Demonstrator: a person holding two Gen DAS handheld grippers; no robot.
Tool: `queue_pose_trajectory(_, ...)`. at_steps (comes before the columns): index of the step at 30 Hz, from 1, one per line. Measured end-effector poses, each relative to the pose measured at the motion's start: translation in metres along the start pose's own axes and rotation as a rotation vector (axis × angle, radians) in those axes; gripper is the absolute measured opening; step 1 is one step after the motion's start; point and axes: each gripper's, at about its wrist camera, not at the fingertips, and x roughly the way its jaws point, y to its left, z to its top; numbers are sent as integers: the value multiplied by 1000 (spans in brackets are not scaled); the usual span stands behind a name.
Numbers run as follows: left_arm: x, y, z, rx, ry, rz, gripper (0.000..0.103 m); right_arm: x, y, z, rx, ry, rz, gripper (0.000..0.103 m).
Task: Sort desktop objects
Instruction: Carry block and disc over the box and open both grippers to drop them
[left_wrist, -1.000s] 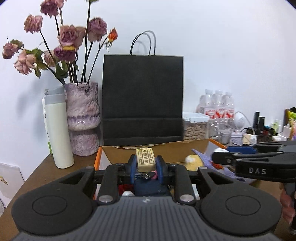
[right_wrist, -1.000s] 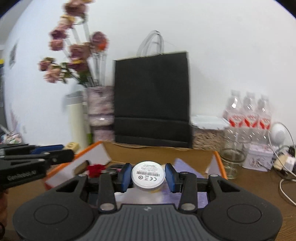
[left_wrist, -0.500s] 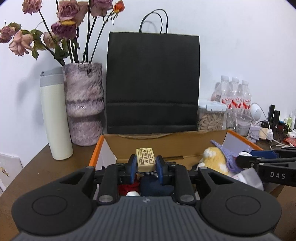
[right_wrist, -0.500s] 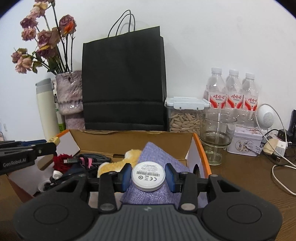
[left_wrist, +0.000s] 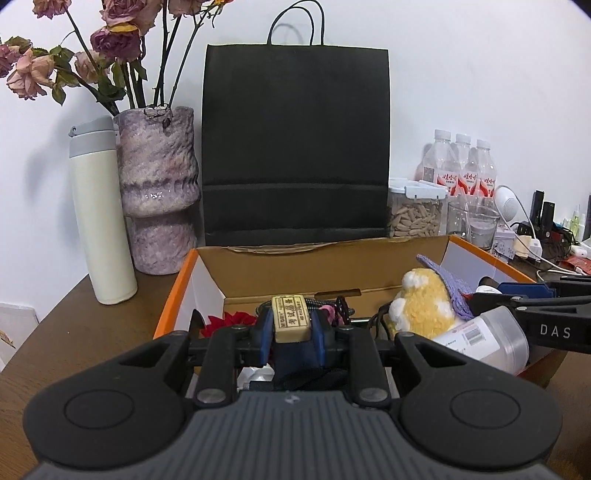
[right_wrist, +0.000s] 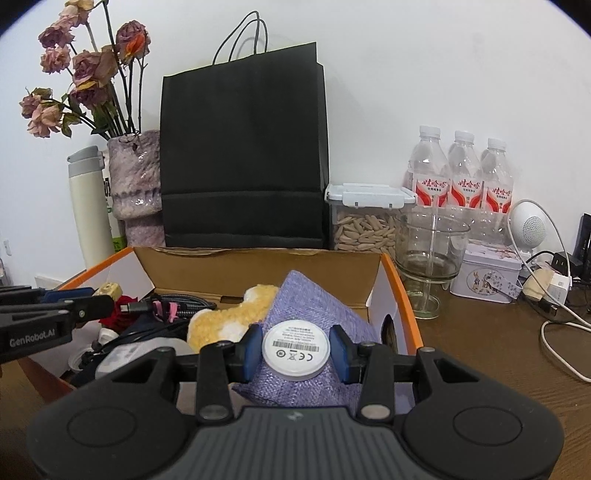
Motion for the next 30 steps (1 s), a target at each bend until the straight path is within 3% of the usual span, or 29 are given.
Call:
queue_pose_trajectory(8, -3, -2, 0, 6, -16, 0, 25, -2, -2, -1, 17, -8, 4, 39)
queue_pose_trajectory(10, -5, -2, 0, 6, -25, 2, 38, -4, -2, 0, 23, -16, 7, 44)
queue_pose_trajectory(12, -7, -3, 1, 7, -38, 6, 50, -6, -2, 1, 26, -27, 3, 58)
queue_pose_trajectory(14, -9, -4, 1, 3, -49, 9, 67, -9, -3, 1, 32, -39, 2, 69)
queue_pose_trajectory(15, -11, -4, 1, -2, -59, 14, 83, -10, -3, 2, 37, -45, 5, 77)
queue_pose_trajectory(18, -15, -4, 1, -10, -92, 23, 103, -14, -2, 3, 36, -65, 9, 88)
queue_pose_trajectory(23, -18, -6, 1, -16, -114, 42, 103, -15, -1, 3, 38, -75, -18, 102)
queue_pose_trajectory(30, -19, -6, -1, -21, -117, 50, 103, -18, 0, 2, 46, -82, -21, 103)
